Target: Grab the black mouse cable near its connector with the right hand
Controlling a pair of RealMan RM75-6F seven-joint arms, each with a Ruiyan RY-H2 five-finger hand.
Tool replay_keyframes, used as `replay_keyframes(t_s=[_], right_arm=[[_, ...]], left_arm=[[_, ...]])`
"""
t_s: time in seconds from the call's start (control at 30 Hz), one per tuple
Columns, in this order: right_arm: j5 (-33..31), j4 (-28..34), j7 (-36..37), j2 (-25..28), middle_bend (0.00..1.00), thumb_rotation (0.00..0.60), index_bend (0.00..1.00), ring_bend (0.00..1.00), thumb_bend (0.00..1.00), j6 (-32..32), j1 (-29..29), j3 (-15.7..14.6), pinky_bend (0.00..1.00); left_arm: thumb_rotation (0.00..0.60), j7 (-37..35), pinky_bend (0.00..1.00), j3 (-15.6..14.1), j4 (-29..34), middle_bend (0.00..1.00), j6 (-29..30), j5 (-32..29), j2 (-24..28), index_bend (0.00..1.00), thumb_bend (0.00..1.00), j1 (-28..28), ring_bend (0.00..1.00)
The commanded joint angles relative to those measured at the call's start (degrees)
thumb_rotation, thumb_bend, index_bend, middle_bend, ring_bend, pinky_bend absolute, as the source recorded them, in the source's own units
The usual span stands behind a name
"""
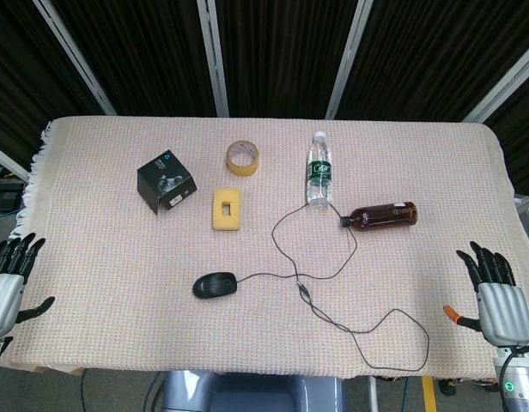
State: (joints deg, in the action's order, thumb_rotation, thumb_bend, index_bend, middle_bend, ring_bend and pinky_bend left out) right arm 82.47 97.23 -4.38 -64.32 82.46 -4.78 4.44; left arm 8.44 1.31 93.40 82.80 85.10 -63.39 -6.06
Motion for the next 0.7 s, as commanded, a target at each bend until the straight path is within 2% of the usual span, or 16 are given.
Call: replay_keyframes(t_s=[0.03, 0.33, 0.47, 0.7], right_arm=[[-1.36, 1.88, 0.59, -0.22, 0.01, 0.600, 0.25, 0.00, 0.09, -3.04, -1.78, 0.80, 0.00], [-12.04, 7.15, -4.05, -4.97, 0.06, 0.600, 0.40, 0.00, 0.11, -13.93, -9.76, 5.54, 0.00], [-15.37, 8.94, -8.87, -8.81, 0.07, 0.600, 0.44, 0.00, 0.13, -15.19, -12.71, 6.66, 0.00], [-20.44, 9.84, -18.09, -17.51, 0.08, 0.600, 0.46, 0.00, 0.14, -15.03, -16.90, 6.72, 0.00]], left_arm=[[0.600, 0.02, 0.00, 0.09, -0.01, 0.00, -0.14, -0.31, -0.02, 0.00, 0.17, -0.01, 0.00], [0.600, 1.36, 0.00, 0.02, 0.41, 0.00, -0.75, -0.53, -0.44, 0.00, 0.17, -0.33, 0.00], [0.600, 1.34, 0.00, 0.02, 0.57, 0.00, -0.95, -0.76, -0.36, 0.00, 0.16, -0.36, 0.00], [0.600, 0.41, 0.00, 0.10, 0.59, 0.00, -1.06, -1.27, 0.01, 0.00, 0.16, -0.25, 0.00]])
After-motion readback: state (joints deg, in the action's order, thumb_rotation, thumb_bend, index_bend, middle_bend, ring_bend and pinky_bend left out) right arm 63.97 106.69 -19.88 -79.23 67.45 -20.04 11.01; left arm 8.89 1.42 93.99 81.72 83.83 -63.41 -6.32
